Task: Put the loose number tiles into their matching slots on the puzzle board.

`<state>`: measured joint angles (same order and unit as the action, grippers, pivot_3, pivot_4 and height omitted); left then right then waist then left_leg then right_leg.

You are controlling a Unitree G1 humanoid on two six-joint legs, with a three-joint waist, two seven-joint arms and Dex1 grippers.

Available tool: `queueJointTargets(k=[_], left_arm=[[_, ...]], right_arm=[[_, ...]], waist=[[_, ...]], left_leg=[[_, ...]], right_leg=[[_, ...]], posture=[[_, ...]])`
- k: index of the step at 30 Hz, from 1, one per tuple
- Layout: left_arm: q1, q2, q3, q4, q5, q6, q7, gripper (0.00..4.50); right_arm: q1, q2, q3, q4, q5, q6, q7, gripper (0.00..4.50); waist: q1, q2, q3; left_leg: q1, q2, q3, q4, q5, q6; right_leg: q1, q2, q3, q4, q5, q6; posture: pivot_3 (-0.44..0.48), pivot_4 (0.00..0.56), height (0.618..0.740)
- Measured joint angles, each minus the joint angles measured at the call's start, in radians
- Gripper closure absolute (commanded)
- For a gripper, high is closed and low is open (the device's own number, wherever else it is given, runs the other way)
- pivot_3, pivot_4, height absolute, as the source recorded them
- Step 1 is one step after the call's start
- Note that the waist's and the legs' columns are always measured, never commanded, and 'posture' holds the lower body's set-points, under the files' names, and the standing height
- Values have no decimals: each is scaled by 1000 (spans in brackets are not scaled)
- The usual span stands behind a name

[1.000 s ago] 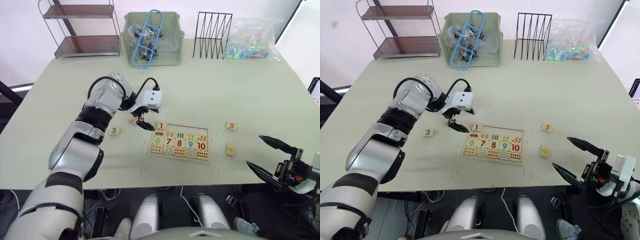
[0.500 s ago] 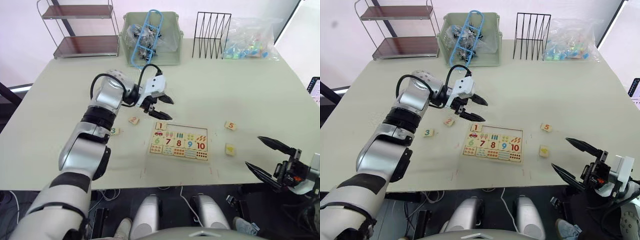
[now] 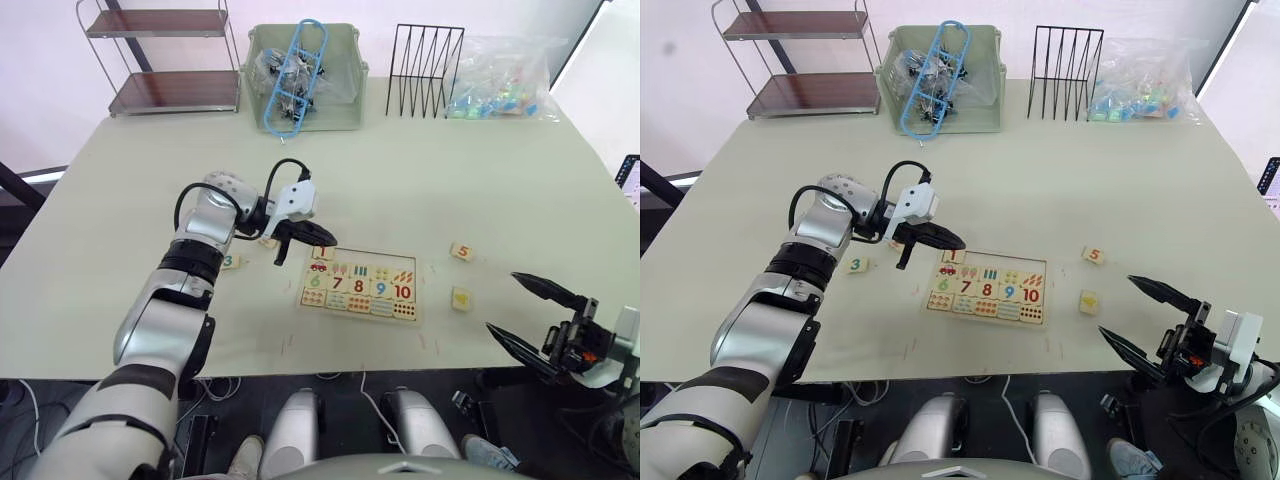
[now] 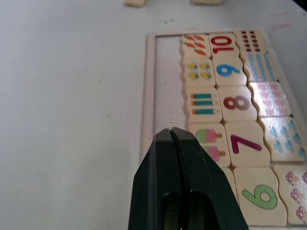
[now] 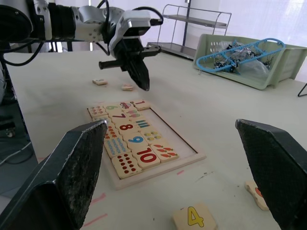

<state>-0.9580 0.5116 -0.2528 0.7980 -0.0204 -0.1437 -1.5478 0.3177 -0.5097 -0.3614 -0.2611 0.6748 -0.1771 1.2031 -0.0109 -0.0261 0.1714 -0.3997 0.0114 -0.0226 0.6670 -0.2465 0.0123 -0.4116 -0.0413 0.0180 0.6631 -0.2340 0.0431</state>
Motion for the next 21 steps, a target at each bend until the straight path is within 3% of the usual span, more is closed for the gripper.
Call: queueJointTargets(k=[21], left_arm=[[-22, -1, -13, 186, 100, -166, 69, 4472]], right_arm=[[-6, -1, 0, 0, 0, 0, -8, 0]], waist=[[0, 0, 0]], left_leg=[[1, 0, -1, 0, 0, 0]], right_leg=[[2, 0, -1, 0, 0, 0]], posture=[[0, 150, 740]])
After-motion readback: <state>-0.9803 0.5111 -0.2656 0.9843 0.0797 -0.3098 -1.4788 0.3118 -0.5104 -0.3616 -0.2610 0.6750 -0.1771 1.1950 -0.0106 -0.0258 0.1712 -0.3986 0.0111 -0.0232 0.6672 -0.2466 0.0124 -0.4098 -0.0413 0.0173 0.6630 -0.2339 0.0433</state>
